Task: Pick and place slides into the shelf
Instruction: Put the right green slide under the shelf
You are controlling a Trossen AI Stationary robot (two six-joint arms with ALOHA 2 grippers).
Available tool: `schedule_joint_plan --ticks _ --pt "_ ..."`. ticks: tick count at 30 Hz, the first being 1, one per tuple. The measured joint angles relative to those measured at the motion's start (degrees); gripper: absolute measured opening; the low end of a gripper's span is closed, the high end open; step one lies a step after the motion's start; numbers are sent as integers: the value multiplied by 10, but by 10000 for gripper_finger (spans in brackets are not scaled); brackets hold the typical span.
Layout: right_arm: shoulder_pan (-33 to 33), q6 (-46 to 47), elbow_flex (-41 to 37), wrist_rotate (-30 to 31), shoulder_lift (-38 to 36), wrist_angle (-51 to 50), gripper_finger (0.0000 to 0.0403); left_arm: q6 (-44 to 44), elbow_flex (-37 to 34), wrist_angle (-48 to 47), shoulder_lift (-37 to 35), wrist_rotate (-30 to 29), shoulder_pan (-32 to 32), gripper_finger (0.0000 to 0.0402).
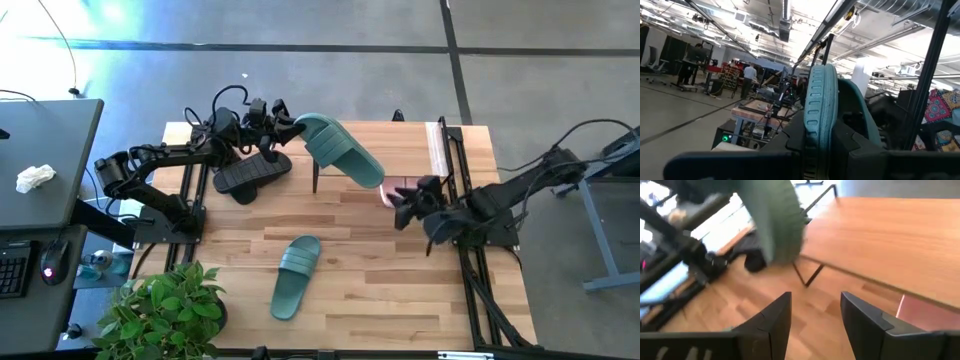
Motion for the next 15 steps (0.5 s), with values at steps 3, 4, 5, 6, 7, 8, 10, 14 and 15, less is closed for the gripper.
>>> schedule_joint_plan --ticks 3,4,5,6,7,8,10,14,15 --pt "-19 -60 -20 -1 -25 61 158 0 0 -2 0 4 0 34" --pt "-27 -84 -25 -8 -32 82 158 0 0 -3 0 5 0 34" --pt "-37 -104 -30 -18 -37 99 158 0 0 -3 0 6 0 34" --pt "-48 -121 -32 -32 -42 114 158 0 0 -3 0 7 0 32" --pt "-60 -135 -33 -49 -45 126 158 0 0 -3 0 7 0 29" --pt "-73 -146 -34 -69 -46 131 158 0 0 -3 0 8 0 29" --pt "-96 -165 -35 -104 -46 139 158 0 0 -3 0 9 0 29" --pt "-120 -197 -35 -168 -50 175 158 -2 0 -3 0 8 1 34" --pt "-121 -208 -35 -175 -52 181 158 -2 0 -2 0 8 1 35"
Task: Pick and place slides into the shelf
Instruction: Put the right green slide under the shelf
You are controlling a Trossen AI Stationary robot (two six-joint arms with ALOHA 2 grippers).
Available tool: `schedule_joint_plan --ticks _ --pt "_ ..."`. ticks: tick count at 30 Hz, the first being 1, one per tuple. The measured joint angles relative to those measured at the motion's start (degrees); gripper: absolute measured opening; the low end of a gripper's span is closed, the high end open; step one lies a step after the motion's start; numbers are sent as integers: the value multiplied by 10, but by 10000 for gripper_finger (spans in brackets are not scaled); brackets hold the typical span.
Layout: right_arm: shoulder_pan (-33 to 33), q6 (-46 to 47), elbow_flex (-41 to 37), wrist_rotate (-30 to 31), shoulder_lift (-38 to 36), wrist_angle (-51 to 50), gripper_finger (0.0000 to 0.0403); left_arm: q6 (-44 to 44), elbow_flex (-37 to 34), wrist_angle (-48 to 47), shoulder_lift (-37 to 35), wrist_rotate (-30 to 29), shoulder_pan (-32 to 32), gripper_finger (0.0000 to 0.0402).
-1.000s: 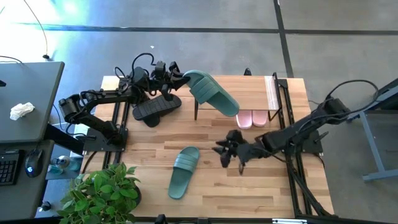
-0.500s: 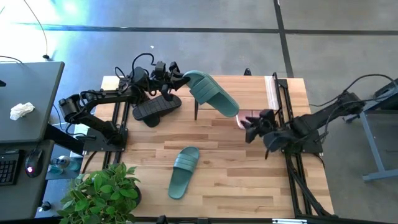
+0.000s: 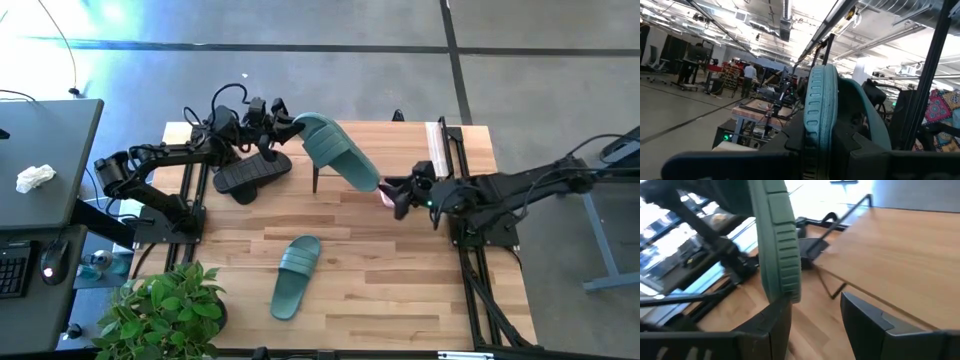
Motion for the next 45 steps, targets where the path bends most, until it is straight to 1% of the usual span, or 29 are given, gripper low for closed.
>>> schedule_joint_plan --ticks 3,8,11,15,20,26,28,34,38,45 --pt "-4 -22 0 -12 -13 11 158 0 0 0 0 -1 0 29" --pt "-14 -19 0 -47 -39 22 160 -2 0 -1 0 -1 -1 30" --pt "-20 -25 0 -61 -50 38 172 -6 0 -5 0 5 -2 34" --pt "-25 -32 0 -67 -56 52 199 -9 0 -4 0 3 -1 29" --pt "-32 -24 0 -88 -40 43 225 -12 0 -3 0 2 -1 32" --pt "-32 -50 0 -96 -3 44 222 -13 0 -4 0 3 -1 29" --pt "-32 -53 0 -93 3 44 218 -13 0 -4 0 3 -1 29" --pt "-32 -64 0 -54 9 36 211 -16 0 -3 0 3 -1 35" --pt "-32 -74 0 -33 6 33 211 -17 0 -2 0 6 -1 29" --pt "-32 -79 0 -10 -6 6 211 -27 0 0 0 7 -1 35"
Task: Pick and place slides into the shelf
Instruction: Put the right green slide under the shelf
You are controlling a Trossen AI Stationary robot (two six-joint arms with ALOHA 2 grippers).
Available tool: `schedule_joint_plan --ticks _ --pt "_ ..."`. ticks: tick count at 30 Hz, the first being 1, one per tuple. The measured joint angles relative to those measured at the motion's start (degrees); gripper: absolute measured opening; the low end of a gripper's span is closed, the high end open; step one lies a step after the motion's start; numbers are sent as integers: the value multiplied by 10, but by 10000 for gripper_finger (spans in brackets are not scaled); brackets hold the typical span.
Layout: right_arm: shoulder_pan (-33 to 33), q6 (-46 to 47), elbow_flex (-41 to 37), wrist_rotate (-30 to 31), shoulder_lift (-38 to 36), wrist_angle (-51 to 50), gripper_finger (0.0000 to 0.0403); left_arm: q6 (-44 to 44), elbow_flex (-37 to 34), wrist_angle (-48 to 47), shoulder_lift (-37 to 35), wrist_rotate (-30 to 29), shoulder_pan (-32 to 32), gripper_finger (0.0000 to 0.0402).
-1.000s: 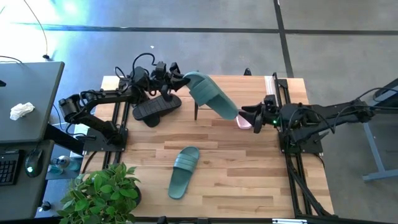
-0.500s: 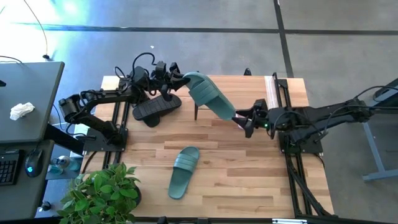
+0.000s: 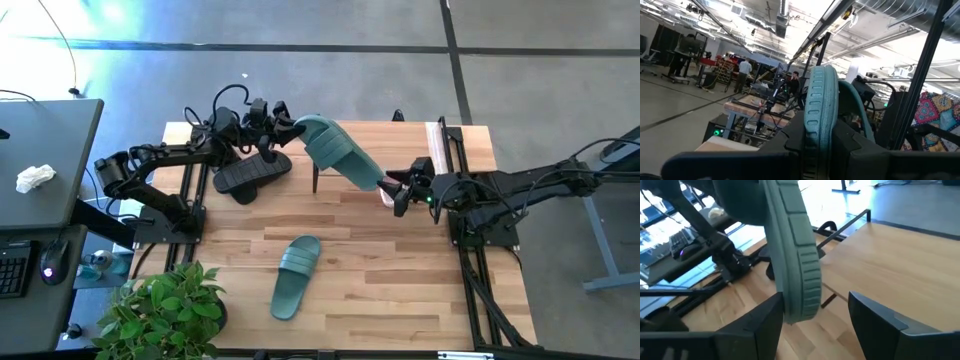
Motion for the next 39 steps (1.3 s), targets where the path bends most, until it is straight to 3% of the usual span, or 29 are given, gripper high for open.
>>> schedule_joint_plan --ticks 5,15,23,39 --pt "-3 0 0 -3 -18 0 211 0 0 0 0 4 0 29" --pt "-41 19 0 -102 14 31 211 1 0 0 0 8 0 30" --pt "-41 20 0 -122 -14 42 211 -1 0 3 0 11 -1 34" --pt "-41 20 0 -170 -1 95 211 0 0 3 0 12 -1 30"
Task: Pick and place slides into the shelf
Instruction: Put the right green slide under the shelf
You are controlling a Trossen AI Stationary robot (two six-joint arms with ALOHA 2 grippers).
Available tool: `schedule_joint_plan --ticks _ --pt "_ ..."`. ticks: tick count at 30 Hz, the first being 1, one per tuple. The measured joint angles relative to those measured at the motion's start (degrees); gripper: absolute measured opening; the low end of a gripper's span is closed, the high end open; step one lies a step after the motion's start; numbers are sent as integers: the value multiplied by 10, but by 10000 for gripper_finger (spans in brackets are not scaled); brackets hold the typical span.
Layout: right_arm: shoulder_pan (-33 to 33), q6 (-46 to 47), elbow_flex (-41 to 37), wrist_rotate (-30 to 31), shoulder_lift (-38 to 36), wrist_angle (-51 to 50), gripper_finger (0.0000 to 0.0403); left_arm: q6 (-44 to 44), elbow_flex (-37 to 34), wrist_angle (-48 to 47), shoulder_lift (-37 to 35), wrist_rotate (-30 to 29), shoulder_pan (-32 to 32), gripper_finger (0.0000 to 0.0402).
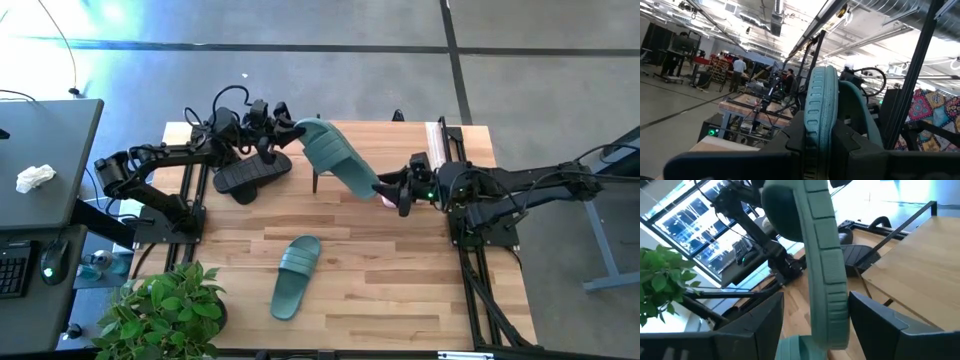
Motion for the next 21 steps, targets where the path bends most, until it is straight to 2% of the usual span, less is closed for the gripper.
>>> schedule_joint_plan --ticks 8,14,21 --pt "0 15 0 -4 9 -23 211 0 0 1 0 -3 0 30" --pt "0 9 0 5 57 -29 211 0 0 1 0 -4 0 35" --pt "7 10 0 49 71 -22 194 0 0 2 0 -4 0 29"
